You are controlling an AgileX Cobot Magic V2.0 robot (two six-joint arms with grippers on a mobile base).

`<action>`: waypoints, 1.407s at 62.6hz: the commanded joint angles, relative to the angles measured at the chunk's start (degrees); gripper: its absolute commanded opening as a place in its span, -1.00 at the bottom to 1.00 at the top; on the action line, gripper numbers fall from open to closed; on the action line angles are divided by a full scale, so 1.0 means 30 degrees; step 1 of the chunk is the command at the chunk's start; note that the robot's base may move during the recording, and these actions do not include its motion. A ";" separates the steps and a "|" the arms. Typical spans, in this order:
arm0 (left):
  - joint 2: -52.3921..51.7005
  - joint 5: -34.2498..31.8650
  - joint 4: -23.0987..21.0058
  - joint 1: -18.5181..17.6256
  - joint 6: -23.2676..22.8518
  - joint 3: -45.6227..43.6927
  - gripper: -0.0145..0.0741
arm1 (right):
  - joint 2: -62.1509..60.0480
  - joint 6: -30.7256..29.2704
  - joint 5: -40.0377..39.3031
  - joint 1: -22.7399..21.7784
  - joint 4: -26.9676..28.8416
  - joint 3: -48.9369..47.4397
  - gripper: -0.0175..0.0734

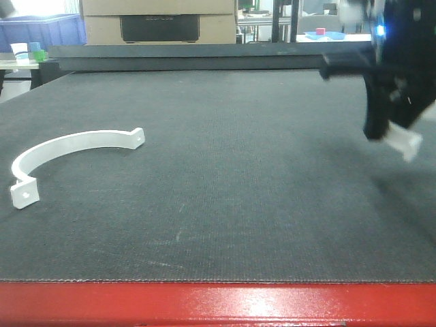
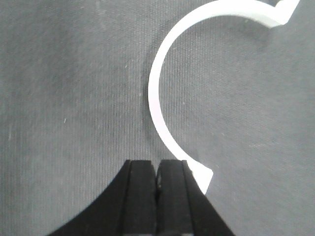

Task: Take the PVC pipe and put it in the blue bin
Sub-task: 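Close the left gripper on the other clamp's arc and lift it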

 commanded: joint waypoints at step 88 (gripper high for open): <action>0.1524 0.0535 0.0108 -0.1929 -0.0370 -0.3325 -0.92 | -0.4259 -0.0546 -0.1823 0.0971 -0.0943 -0.0131 -0.98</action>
